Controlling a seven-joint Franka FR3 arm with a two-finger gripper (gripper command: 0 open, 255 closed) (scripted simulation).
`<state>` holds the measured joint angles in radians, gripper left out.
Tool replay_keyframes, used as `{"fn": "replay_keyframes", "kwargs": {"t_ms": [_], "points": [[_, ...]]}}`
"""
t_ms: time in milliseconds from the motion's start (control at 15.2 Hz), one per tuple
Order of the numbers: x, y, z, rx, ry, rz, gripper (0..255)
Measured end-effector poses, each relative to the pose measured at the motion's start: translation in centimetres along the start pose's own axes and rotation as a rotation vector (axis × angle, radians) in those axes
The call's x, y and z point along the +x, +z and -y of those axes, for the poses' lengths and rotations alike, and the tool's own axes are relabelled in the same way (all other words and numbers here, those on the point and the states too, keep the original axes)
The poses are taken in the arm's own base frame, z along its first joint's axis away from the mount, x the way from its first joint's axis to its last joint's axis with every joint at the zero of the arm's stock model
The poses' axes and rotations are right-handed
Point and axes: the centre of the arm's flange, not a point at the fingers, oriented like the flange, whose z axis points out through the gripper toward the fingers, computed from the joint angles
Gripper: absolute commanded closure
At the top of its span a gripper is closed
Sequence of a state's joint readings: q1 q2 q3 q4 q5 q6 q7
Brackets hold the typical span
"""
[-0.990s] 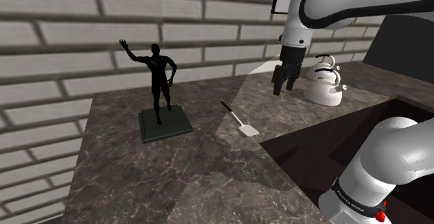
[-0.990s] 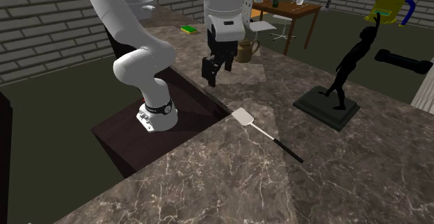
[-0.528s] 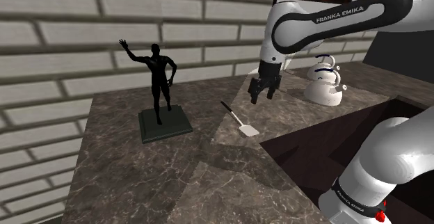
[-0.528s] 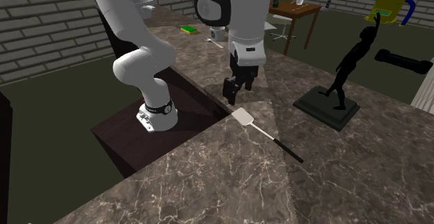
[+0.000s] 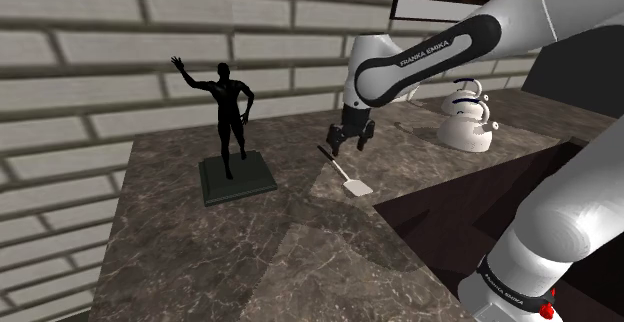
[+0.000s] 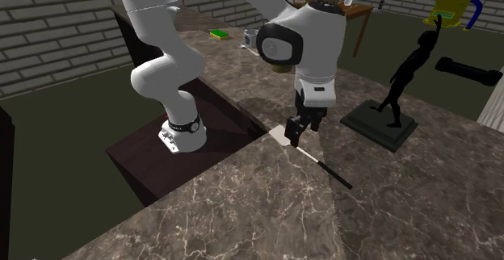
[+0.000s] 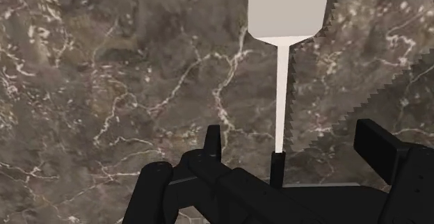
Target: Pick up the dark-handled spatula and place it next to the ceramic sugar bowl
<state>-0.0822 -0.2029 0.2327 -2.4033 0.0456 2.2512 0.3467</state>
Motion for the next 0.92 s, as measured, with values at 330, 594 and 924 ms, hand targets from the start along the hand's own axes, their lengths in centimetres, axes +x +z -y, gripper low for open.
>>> {"fn": "replay_keyframes", "kwargs": {"t_ms": [330, 594, 924], "points": [[1.4, 3.3, 1.0, -0.008, 0.034, -0.018, 0], [1.5, 5.3, 1.1, -0.008, 0.035, -0.019, 0], [1.6, 5.7, 1.1, -0.008, 0.035, -0.020, 0]]}}
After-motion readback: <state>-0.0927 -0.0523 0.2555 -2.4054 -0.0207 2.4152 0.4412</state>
